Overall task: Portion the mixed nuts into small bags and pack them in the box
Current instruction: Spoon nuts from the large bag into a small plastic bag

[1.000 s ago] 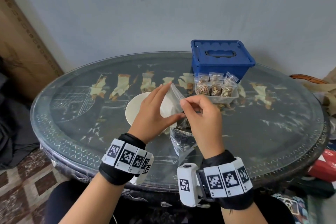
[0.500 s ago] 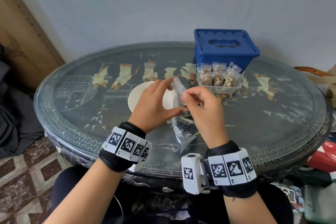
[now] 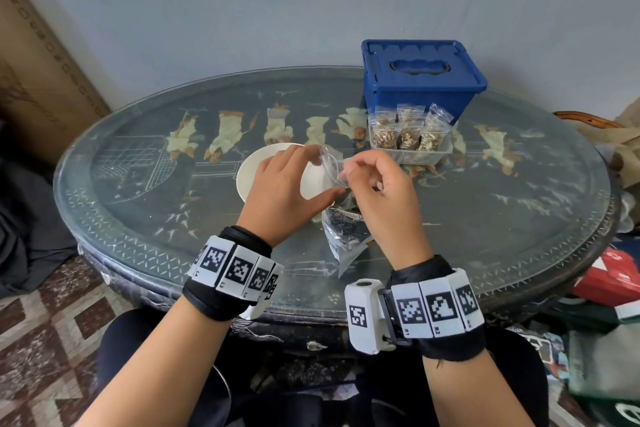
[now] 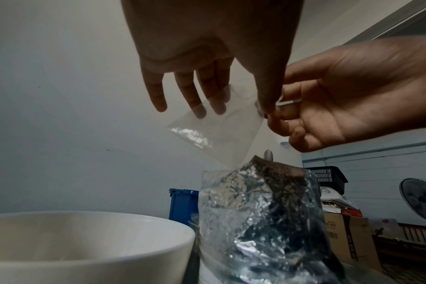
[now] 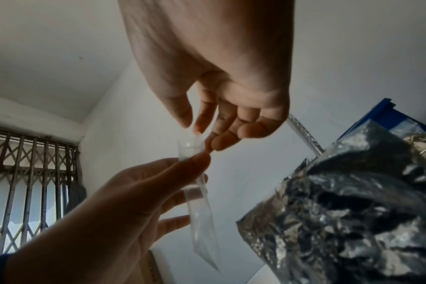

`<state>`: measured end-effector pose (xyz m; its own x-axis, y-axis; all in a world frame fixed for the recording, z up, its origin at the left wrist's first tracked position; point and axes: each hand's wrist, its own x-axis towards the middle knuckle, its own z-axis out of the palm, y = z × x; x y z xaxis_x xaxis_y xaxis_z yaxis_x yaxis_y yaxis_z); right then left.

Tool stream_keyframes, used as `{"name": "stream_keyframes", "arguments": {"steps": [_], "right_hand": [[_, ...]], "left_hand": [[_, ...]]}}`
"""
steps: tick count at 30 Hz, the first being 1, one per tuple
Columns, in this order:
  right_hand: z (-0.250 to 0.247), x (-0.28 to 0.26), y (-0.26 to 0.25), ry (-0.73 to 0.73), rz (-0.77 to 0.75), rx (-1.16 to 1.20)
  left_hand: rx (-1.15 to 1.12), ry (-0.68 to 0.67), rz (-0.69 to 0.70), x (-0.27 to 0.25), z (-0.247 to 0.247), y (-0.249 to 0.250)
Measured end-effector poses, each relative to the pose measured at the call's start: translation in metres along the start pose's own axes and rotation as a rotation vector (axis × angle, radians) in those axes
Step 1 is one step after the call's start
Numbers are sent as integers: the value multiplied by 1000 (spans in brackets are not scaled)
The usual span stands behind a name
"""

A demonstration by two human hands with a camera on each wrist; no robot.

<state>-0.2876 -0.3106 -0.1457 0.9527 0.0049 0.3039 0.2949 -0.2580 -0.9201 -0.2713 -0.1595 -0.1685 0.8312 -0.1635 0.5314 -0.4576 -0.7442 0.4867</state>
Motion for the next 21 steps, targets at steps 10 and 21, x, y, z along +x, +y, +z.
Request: {"name": "stream_keyframes", "arguments": {"steps": [10, 21], "right_hand": [[-8, 3, -2, -150, -32, -227], [-7, -3, -4, -160, 64, -201]], "left_hand": [[7, -26, 158, -5, 3, -2], [46, -22, 173, -4, 4, 1]]}}
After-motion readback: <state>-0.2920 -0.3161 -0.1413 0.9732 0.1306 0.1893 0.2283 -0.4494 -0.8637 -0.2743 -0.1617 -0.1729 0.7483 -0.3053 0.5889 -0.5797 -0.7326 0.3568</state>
